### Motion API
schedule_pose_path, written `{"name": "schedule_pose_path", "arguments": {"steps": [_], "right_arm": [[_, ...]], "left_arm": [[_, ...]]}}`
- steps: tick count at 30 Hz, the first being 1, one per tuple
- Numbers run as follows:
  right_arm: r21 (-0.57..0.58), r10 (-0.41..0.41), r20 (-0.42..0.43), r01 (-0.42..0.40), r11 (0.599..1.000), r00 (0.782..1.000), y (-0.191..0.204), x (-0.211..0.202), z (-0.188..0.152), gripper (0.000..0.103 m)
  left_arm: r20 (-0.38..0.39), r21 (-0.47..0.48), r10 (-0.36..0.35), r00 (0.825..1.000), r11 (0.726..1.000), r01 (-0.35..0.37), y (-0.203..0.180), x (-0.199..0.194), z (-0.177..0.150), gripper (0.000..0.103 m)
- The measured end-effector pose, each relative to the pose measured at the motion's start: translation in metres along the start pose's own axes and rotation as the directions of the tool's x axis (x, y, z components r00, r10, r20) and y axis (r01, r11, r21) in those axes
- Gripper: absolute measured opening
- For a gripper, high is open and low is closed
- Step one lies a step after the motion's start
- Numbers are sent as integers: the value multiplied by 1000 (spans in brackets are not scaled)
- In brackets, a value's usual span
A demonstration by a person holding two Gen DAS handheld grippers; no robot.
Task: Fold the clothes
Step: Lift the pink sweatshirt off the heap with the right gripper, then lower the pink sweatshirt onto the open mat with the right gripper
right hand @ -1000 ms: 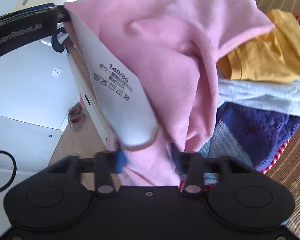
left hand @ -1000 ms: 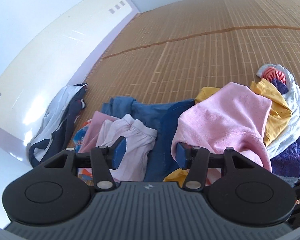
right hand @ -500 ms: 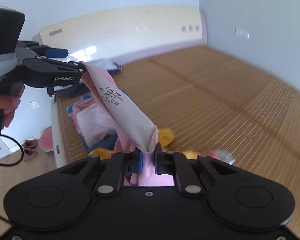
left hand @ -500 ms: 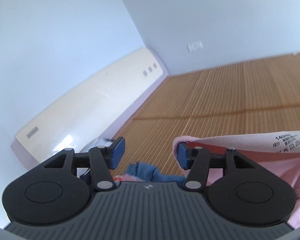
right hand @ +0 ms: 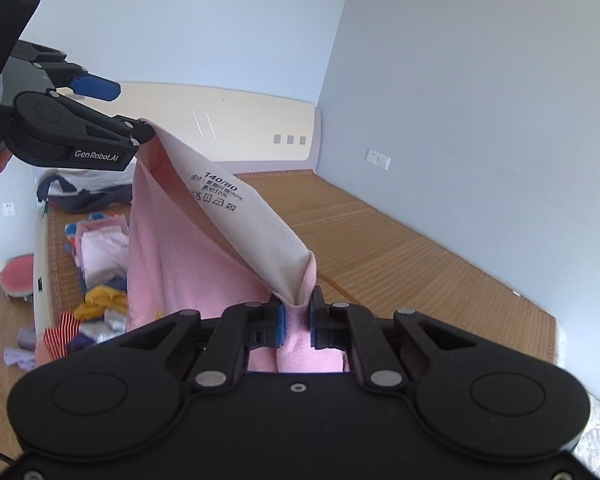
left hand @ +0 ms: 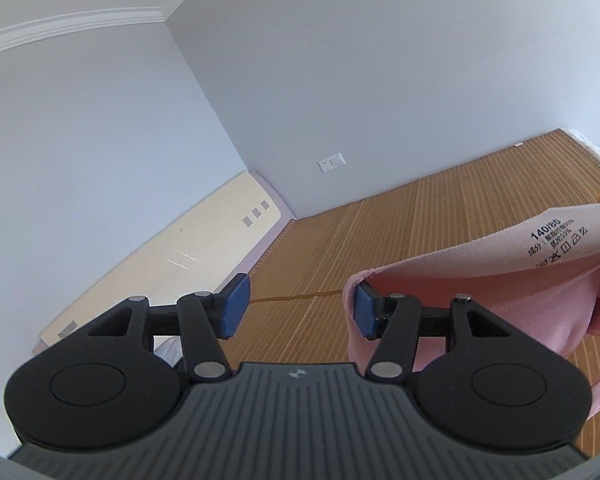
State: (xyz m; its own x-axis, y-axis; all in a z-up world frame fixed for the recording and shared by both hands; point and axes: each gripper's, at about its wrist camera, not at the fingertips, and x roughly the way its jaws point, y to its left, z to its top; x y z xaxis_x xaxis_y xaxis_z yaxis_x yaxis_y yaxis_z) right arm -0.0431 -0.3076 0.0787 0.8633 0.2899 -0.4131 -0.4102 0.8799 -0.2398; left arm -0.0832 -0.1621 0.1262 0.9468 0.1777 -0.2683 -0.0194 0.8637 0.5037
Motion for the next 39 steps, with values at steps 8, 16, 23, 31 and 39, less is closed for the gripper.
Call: {"name": "schedule_pose_path", "arguments": {"steps": [8, 16, 23, 31, 39], "right_arm": [[33, -36, -70, 39, 999, 997, -42, -83, -55, 12], [137, -99, -174, 124, 983, 980, -66, -83, -91, 12], [208, -157, -359, 243, 947, 920, -109, -27, -156, 12], [355, -218, -441, 392, 848, 871, -148, 29, -225, 35], [501, -126, -513, 416, 759, 849, -152, -11, -317, 47]], "left_arm": [[-9, 47, -145, 989, 988, 145, -70, -70, 16, 62], [-145, 80, -353, 924, 927, 367, -145, -51, 9, 61], [-274, 72, -486, 830, 850, 522, -249, 73, -29, 61], [-325, 119, -521, 789, 806, 580, -366, 170, -57, 68], [-414, 97, -496, 764, 810, 578, -426, 191, -105, 69]]}}
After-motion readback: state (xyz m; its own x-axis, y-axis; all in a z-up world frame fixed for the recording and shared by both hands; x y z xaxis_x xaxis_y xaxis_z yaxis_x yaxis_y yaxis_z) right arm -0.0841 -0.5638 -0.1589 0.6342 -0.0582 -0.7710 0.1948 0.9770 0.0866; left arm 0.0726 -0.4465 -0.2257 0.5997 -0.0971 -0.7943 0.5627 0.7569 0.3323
